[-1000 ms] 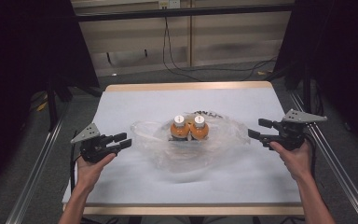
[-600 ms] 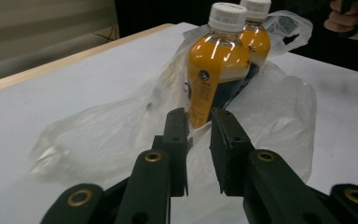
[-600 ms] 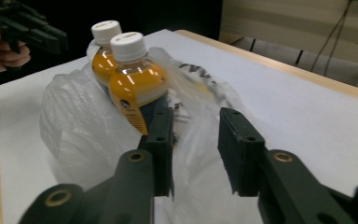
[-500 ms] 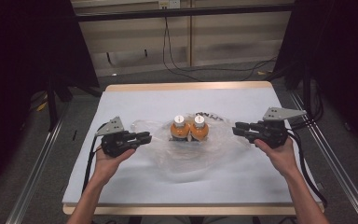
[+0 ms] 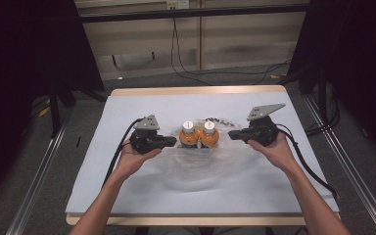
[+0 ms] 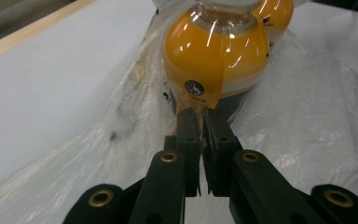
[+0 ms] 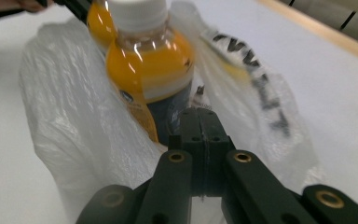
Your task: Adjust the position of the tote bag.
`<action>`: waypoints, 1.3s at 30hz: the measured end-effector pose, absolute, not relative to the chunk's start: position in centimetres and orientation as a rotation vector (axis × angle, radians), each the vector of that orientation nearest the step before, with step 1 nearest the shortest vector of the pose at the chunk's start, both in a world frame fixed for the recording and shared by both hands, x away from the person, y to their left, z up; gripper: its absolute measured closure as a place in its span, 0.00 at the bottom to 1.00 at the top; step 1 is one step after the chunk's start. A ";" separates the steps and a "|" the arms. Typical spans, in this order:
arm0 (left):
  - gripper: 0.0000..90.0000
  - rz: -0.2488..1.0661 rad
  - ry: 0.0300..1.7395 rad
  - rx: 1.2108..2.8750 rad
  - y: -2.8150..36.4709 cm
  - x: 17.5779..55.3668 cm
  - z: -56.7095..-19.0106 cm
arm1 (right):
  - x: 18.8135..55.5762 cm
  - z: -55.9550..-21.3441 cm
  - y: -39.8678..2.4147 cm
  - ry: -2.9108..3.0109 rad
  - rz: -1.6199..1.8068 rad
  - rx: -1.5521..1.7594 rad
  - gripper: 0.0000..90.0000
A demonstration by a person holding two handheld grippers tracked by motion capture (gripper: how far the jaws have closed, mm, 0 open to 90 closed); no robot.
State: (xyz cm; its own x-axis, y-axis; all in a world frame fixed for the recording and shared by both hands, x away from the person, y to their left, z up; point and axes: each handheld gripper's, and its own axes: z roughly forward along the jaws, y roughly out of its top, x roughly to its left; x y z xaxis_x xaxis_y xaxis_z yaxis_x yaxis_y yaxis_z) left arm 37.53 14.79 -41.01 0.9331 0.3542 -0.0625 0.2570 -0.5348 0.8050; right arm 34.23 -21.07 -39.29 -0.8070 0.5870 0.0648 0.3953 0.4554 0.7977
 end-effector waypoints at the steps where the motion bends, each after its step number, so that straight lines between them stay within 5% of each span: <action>1: 0.95 0.128 0.430 2.176 14.5 37.7 -41.2 | 34.5 -39.5 -20.8 2.505 1.263 0.846 1.00; 18: 0.92 0.111 0.430 2.365 12.9 39.4 -44.6 | 38.3 -44.2 -17.8 2.694 1.073 0.914 1.00; 39: 0.97 0.150 0.323 2.590 13.9 38.4 -46.1 | 38.0 -46.3 -17.8 2.769 0.761 0.892 1.00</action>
State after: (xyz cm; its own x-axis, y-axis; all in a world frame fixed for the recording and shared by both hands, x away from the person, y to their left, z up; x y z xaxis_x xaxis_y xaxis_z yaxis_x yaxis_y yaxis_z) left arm 38.41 13.95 -46.15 0.9655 0.2568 0.0440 0.1990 -0.8358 0.5117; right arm 38.04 -17.76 -46.35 -0.8159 0.5776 0.0259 0.5096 0.6973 0.5040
